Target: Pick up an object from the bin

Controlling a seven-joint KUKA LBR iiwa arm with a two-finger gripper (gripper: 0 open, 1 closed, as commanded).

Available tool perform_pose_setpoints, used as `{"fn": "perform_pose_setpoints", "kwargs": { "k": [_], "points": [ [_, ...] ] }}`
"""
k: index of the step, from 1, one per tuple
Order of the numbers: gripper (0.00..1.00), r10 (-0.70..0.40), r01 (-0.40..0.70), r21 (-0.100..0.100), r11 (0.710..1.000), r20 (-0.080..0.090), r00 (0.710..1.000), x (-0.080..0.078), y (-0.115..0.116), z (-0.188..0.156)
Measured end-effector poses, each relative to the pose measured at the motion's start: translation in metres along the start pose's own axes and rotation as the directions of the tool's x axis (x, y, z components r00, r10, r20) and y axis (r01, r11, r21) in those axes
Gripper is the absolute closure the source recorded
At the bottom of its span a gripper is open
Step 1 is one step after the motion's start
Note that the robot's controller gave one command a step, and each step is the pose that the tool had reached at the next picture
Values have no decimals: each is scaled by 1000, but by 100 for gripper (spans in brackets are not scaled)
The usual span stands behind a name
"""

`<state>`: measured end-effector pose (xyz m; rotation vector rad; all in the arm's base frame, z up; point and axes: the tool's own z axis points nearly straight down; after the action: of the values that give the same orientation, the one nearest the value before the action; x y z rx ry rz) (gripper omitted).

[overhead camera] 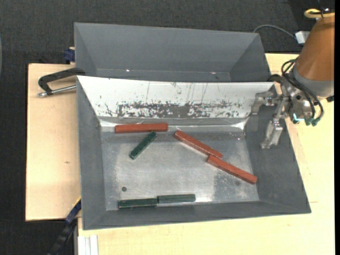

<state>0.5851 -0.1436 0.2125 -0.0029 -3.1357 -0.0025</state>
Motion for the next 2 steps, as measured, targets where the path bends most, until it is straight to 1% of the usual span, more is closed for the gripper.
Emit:
{"fn": "perform_pose_setpoints", "kwargs": {
  "k": [1,2],
  "points": [
    [0,-2,2,2,1000,8,1000,-2,1,-5],
    [0,-4,4,2,1000,10,1000,-1,1,-3]
  ]
}}
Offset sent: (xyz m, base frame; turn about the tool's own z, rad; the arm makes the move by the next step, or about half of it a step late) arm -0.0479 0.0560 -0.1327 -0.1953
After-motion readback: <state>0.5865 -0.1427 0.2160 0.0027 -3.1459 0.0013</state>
